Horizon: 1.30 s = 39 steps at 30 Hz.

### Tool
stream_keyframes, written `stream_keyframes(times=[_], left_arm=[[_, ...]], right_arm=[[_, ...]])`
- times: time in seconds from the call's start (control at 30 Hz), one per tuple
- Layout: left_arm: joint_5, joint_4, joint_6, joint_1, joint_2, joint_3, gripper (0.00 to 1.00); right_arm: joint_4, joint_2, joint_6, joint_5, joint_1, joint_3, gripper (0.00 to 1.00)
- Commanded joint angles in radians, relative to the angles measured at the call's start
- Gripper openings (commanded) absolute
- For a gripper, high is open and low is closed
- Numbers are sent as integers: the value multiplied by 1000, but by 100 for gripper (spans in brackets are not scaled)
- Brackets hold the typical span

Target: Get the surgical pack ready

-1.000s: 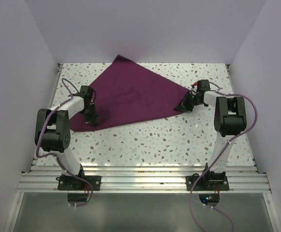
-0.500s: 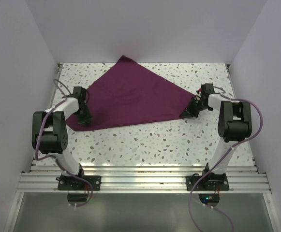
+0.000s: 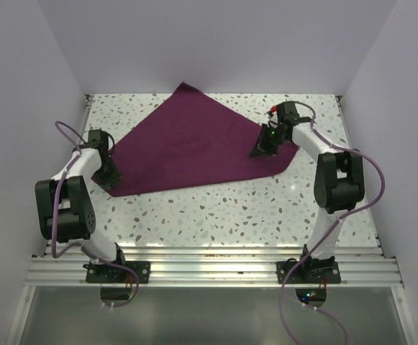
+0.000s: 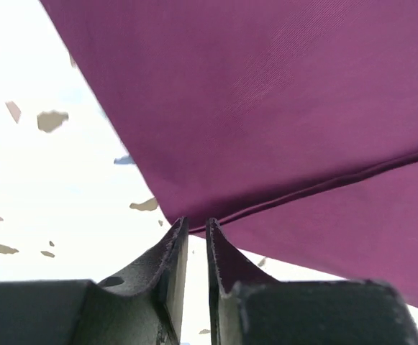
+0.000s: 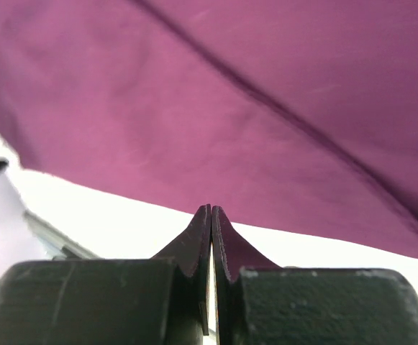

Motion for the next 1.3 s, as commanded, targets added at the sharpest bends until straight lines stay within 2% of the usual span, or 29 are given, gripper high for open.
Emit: stream_keyframes(times=[0.0, 0.03, 0.2, 0.23, 0.33, 0.5, 0.63, 0.83, 0.97, 1.1, 1.27], left_arm=[[25, -17, 4, -1, -30, 92, 20], [10, -18, 3, 1, -24, 103, 27], [-12, -7, 11, 65, 28, 204, 42], [-25, 2, 12, 89, 33, 229, 53], [-29, 17, 14, 155, 52, 249, 68], [22, 49, 46, 257, 120, 237, 78], [175, 159, 101, 294, 140, 178, 79], [183, 264, 127, 315, 197, 167, 78], [189, 296, 149, 314, 261, 215, 76], [221, 287, 146, 314, 341, 249, 69], [286, 327, 116, 314, 361, 214, 62]], right_arm=[[-3, 19, 3, -65, -4, 45, 0], [-3, 45, -4, -59, -2, 52, 0], [-28, 103, -36, -60, -7, 122, 2], [-26, 109, -27, -69, -4, 128, 4], [-20, 114, -16, -91, 7, 139, 14], [65, 99, 19, -123, 16, 73, 26], [118, 83, 37, -169, 22, 26, 27], [161, 51, 36, -201, 47, -42, 28], [171, 54, 30, -212, 49, -63, 28], [159, 89, 25, -226, 47, -37, 28], [129, 108, 13, -221, 48, -5, 28]])
